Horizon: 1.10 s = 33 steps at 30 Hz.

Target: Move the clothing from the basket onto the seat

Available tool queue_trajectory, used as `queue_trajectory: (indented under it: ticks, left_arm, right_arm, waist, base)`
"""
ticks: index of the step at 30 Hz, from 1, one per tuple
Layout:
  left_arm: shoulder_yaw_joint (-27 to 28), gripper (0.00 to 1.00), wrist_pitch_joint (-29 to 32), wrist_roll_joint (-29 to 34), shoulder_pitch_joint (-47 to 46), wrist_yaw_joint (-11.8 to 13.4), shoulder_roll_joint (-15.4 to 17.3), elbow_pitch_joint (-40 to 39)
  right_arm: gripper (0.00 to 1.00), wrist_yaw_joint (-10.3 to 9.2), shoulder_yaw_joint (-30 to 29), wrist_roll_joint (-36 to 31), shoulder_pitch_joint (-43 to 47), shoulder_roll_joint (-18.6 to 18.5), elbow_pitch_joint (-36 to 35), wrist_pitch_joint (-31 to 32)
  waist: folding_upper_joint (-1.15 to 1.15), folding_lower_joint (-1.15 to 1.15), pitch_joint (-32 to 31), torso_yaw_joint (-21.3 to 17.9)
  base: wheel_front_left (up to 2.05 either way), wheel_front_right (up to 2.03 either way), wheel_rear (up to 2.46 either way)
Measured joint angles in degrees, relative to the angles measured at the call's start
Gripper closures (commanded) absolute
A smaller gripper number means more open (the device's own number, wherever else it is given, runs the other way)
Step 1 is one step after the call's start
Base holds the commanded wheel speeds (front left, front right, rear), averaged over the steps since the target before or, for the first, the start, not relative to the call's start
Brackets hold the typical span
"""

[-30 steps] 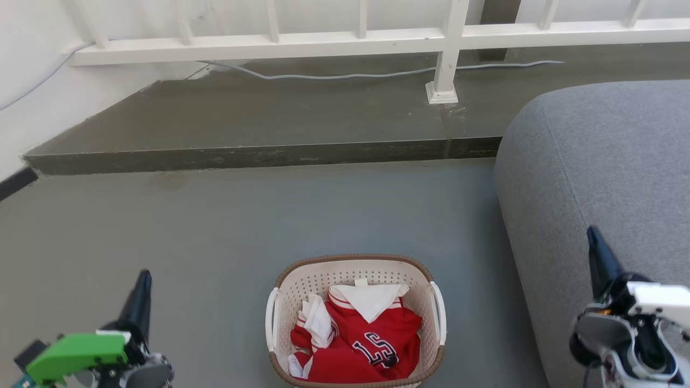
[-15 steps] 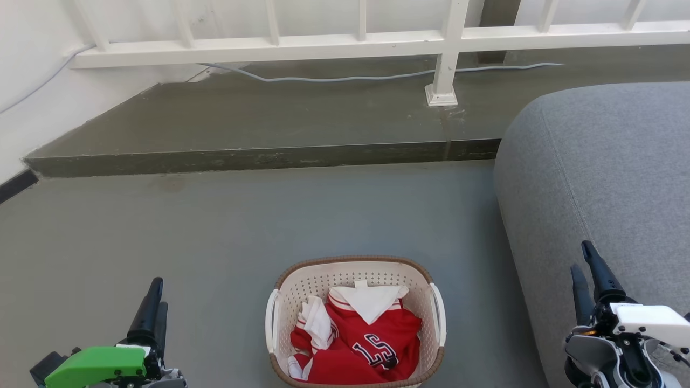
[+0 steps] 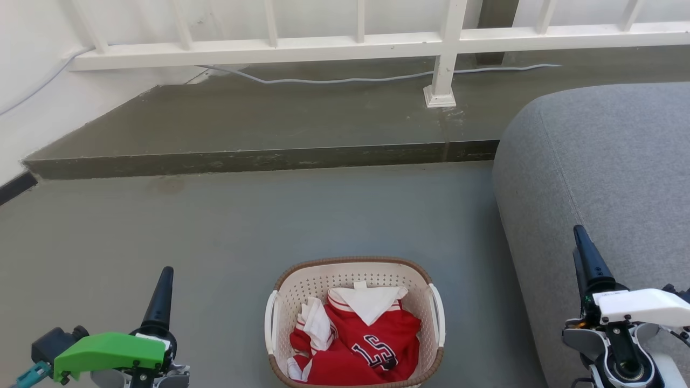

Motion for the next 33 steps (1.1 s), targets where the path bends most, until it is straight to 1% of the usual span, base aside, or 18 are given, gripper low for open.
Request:
queue_trajectory:
  ticks: [2,5,8,11,16,18,21,23,33]
  left_arm:
    - [-0.5,0.00,-0.3,2.1,0.0,0.5,0.3,-0.4]
    - [-1.1,0.00,-0.8,5.7,-0.1,1.0,0.6,-1.4]
    - [-2.2,0.00,-1.5,9.3,-0.1,1.6,1.0,-2.2]
    - [-3.1,0.00,-2.2,13.1,-0.1,2.1,1.7,-3.0]
    - [-4.9,0.00,-3.0,19.6,-0.1,3.2,2.5,-4.0]
    - [-5.8,0.00,-3.3,22.0,-0.1,3.4,2.7,-4.3]
    - [-6.9,0.00,-4.0,25.4,-0.1,3.9,3.1,-4.8]
    - [-7.7,0.00,-4.4,27.3,-0.1,4.0,3.5,-5.2]
    - [-10.2,0.00,-6.3,37.2,0.0,5.7,3.8,-5.9]
  right_arm:
    - [0.00,-0.45,0.5,-1.9,0.0,-0.1,-0.6,-0.5]
    - [0.00,-0.63,1.5,-5.0,0.0,-0.1,-1.4,-1.0]
    - [0.00,-1.38,2.4,-8.3,0.0,-0.4,-2.1,-1.5]
    - [0.00,-1.55,3.6,-11.5,0.0,-0.6,-2.6,-2.2]
    - [0.00,-2.54,5.2,-16.9,0.3,-0.8,-3.4,-2.9]
    - [0.00,-2.56,5.8,-18.7,0.6,-0.8,-3.7,-3.5]
    - [0.00,-3.46,6.7,-21.5,1.2,-0.9,-4.1,-4.0]
    - [0.00,-3.58,7.2,-23.3,1.3,-0.9,-4.3,-4.4]
    - [0.00,-5.04,9.6,-32.1,2.4,-0.9,-5.4,-6.0]
  waist:
    - [0.00,0.00,0.0,0.0]
    - [0.00,0.00,0.0,0.0]
    - [0.00,0.00,0.0,-0.1]
    - [0.00,0.00,0.0,-0.1]
    - [0.00,0.00,0.0,-0.2]
    - [0.00,0.00,0.0,-0.2]
    - [0.00,0.00,0.0,-0.3]
    - [0.00,0.00,0.0,-0.3]
    - [0.00,0.00,-0.3,-0.5]
  base:
    - [0.00,0.00,0.00]
    - [0.00,0.00,0.00]
    - [0.00,0.00,0.00]
    - [0.00,0.00,0.00]
    - [0.00,0.00,0.00]
    - [0.00,0.00,0.00]
    - [0.00,0.00,0.00]
    - [0.00,0.00,0.00]
    - [0.00,0.00,0.00]
